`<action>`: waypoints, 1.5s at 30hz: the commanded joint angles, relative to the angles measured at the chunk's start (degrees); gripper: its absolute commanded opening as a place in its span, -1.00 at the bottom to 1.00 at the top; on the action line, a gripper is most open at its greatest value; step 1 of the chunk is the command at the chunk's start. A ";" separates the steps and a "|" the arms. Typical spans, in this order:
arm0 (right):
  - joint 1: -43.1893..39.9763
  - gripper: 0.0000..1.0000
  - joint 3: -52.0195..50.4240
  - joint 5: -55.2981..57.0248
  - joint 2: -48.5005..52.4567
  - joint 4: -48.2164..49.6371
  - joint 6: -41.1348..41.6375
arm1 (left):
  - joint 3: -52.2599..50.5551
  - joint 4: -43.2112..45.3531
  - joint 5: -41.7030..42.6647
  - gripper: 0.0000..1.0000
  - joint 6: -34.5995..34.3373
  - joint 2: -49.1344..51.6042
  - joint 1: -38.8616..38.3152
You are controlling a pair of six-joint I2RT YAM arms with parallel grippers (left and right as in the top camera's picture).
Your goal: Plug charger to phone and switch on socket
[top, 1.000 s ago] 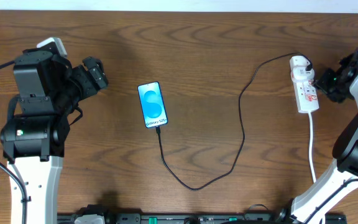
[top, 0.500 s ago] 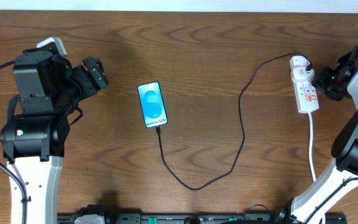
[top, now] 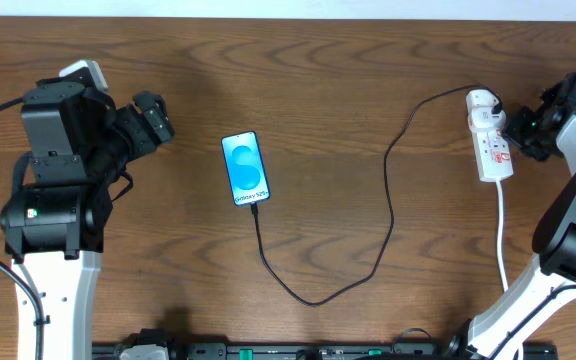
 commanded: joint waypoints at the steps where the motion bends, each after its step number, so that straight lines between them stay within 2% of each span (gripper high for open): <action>1: 1.92 -0.76 -0.37 -0.46 1.31 -0.17 -0.44 | -0.11 -0.11 -1.18 0.87 0.17 0.11 0.28; 9: 1.99 -0.98 -0.37 -2.38 1.31 1.88 -0.42 | -0.11 -0.11 -1.18 0.87 0.17 0.11 0.28; 24: -5.73 -0.98 -0.31 -16.85 1.31 2.69 -0.33 | -0.11 -0.11 -1.18 0.87 0.17 0.11 0.28; 45: -9.03 -0.98 -0.74 -31.19 5.42 5.60 -2.60 | -0.11 -0.11 -1.18 0.87 0.17 0.11 0.28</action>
